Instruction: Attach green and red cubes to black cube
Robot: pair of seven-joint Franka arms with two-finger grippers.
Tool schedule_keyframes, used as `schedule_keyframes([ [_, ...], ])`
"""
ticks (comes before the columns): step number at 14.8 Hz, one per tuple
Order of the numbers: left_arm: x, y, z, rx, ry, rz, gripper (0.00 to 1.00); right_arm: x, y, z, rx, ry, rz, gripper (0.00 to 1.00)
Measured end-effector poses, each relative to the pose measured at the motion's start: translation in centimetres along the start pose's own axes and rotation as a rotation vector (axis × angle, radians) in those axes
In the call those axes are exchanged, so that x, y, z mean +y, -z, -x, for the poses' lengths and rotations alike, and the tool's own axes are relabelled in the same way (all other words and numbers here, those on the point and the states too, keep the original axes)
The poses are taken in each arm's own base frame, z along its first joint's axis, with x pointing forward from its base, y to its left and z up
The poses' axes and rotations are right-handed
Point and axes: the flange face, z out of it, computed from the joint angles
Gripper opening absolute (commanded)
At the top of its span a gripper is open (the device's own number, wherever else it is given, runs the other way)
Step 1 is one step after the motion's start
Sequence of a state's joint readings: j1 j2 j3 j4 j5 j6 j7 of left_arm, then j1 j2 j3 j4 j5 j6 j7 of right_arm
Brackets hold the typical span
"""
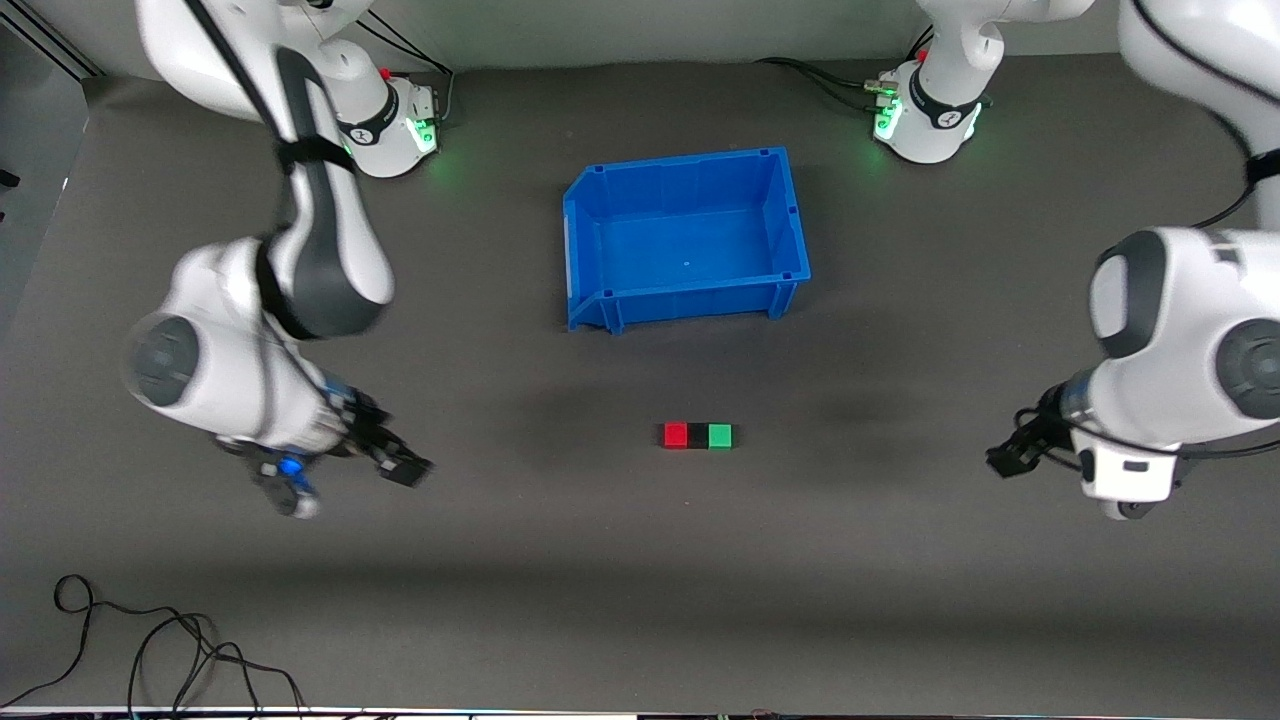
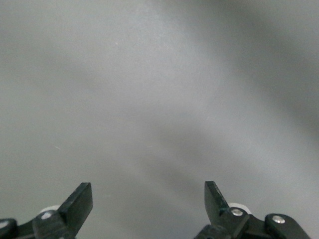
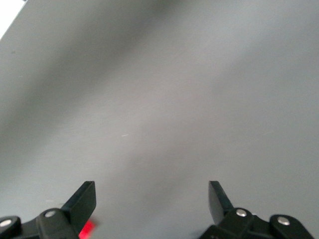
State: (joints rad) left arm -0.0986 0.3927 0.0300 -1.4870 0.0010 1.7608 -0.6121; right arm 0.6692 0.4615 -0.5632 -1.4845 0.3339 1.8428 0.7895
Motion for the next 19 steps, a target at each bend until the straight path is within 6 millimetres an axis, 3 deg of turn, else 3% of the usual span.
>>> schedule_keyframes([
  [4, -9.7, 3.4, -2.6, -0.069, -0.313, 0.056, 1.0, 6.2, 8.2, -1.5, 0.09, 0.133, 0.065, 1.0],
  [6, -12.2, 5.1, -3.1, -0.038, -0.396, 0.077, 1.0, 10.0, 11.7, -2.4, 0.107, 0.201, 0.054, 1.0],
  [9, -11.1, 7.9, -1.6, 0.026, -0.457, 0.055, 1.0, 15.1, 14.7, -3.8, 0.101, 0.327, 0.043, 1.0],
  [12, -8.6, 8.8, -0.1, 0.102, -0.505, 0.057, 1.0, 18.1, 15.9, -5.4, 0.101, 0.458, 0.031, 1.0],
  [15, -8.9, 7.3, 1.0, 0.125, -0.509, 0.063, 1.0, 19.3, 16.2, -6.3, 0.101, 0.604, 0.034, 1.0],
  [19, -8.9, 6.8, 1.7, 0.09, -0.514, 0.053, 1.0, 18.7, 16.3, -5.9, 0.109, 0.686, 0.034, 1.0],
])
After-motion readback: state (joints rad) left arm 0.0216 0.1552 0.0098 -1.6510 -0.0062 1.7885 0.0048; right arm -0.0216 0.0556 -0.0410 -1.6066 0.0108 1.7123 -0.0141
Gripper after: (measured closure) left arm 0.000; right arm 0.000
